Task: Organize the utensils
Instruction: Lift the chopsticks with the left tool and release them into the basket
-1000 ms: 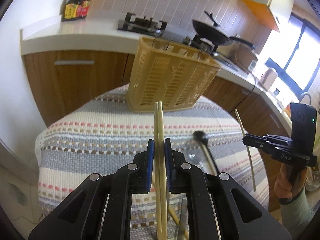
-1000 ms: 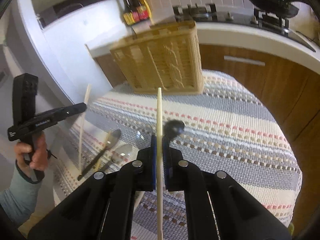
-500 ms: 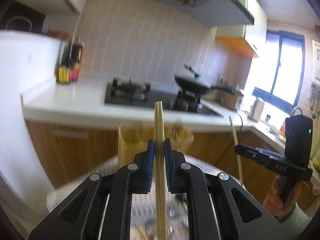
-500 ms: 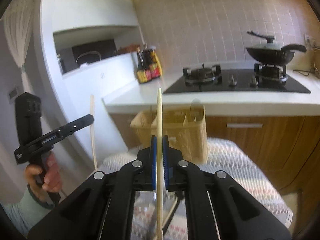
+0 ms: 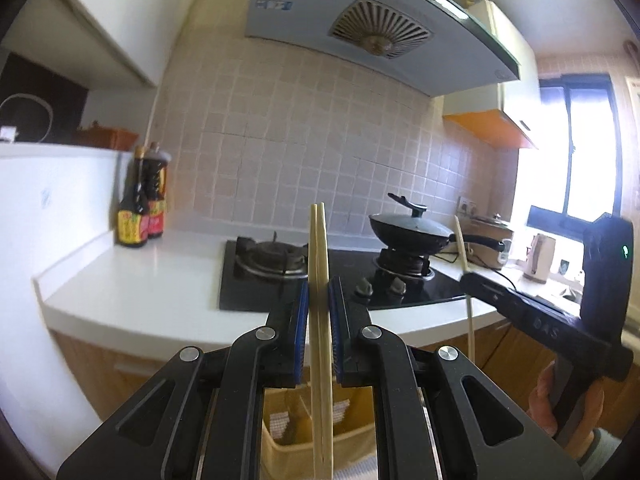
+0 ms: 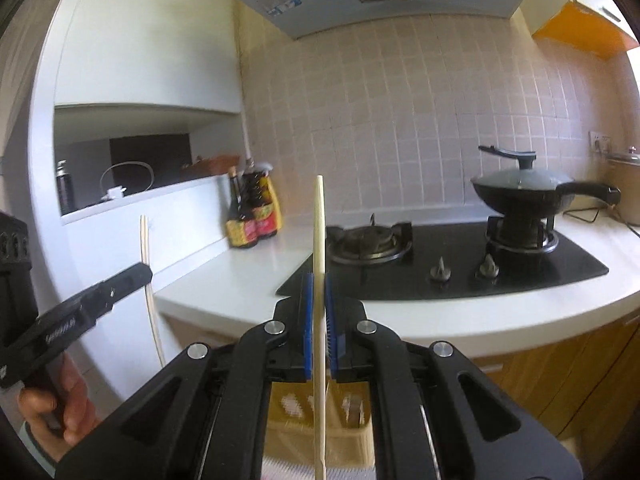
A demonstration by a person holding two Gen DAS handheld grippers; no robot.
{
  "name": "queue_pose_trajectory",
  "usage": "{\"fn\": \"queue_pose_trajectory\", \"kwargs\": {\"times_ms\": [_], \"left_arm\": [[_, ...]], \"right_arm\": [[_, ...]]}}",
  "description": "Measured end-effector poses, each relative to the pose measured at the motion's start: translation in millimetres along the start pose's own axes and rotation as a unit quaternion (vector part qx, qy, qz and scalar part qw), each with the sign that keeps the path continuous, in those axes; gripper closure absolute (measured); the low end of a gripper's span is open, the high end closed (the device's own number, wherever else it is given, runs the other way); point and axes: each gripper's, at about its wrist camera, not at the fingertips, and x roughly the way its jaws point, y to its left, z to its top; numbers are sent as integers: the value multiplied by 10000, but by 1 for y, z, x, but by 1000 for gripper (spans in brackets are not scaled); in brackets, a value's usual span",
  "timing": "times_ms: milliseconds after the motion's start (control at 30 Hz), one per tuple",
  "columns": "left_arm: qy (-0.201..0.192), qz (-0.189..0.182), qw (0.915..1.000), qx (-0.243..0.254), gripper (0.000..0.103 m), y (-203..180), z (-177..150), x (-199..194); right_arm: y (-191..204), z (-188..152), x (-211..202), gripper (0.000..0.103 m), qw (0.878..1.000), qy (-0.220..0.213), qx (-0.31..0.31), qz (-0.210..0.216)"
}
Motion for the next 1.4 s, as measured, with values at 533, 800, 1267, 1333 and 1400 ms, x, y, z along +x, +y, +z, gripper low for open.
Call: {"fn": "queue_pose_trajectory", "kwargs": {"times_ms": [533,800,1267,1333,1400], "left_arm": [[-337,322,9989,31,94,16,-7,40],[-310,451,9983,184,94,13,-31,42],[75,134,9999,23,67,18,-51,-7],[136,143,9998,-42,65,19,-52,-17],[265,159,9995,-42,65,19,-54,-25]], "right_arm": [[-21,-30,70,99,9984,-210,200,-488],[-22,-52,64,99,9974,-330,329,-549],[-9,-77,-8,48,9990,-52,272,-363],[-5,-78,-21,48,9990,-9,184,-401],[-1,-79,-30,48,9991,207,136,-345]]}}
